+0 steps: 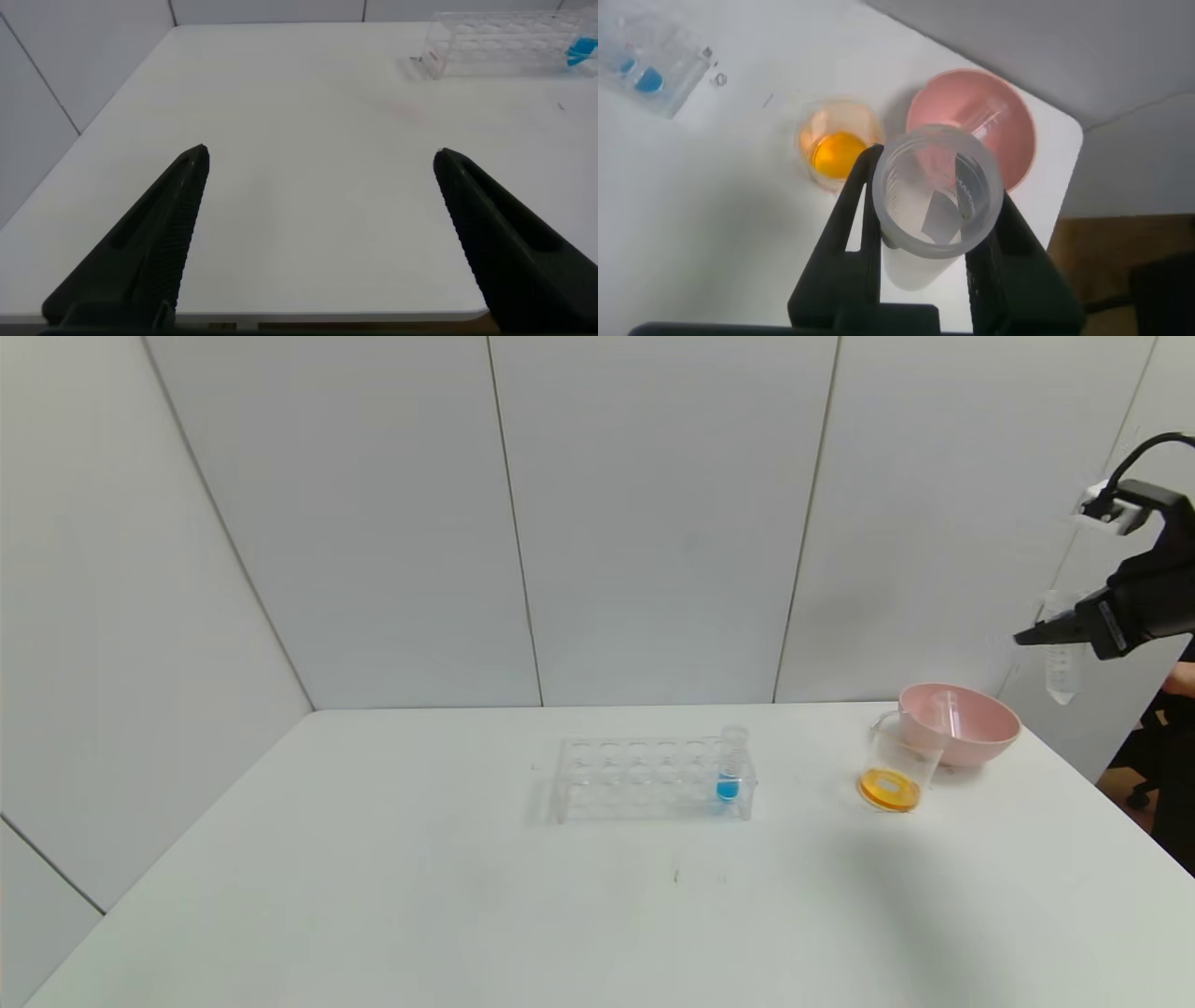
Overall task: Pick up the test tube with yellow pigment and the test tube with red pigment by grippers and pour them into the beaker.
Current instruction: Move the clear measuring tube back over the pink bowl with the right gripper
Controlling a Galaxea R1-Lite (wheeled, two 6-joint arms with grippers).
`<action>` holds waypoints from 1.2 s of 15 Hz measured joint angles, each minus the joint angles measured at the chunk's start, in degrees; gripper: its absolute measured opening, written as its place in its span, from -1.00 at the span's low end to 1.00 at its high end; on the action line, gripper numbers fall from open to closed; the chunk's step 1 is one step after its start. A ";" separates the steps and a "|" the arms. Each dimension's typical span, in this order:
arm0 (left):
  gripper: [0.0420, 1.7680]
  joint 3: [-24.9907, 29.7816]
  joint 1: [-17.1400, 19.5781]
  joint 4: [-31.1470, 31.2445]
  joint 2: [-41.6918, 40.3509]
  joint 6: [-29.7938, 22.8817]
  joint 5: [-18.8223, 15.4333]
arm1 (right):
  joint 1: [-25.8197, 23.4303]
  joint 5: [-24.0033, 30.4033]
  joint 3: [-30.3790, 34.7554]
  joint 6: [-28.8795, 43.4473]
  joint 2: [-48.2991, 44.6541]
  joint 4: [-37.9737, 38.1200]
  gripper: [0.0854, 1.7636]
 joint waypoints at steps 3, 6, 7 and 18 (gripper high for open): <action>0.94 0.00 0.00 0.00 0.00 0.00 0.00 | -0.54 0.17 5.95 9.47 -1.95 -14.70 -0.42; 0.94 0.00 0.00 0.00 0.00 0.00 0.00 | -1.06 -1.52 11.72 16.94 -2.76 -29.21 -0.42; 0.94 0.00 0.00 0.00 0.00 0.00 0.00 | -1.08 -3.28 13.09 18.44 -2.69 -32.94 -0.42; 0.94 0.00 0.00 0.00 0.00 0.00 0.00 | 1.38 -17.46 18.58 27.32 9.35 -55.53 -0.42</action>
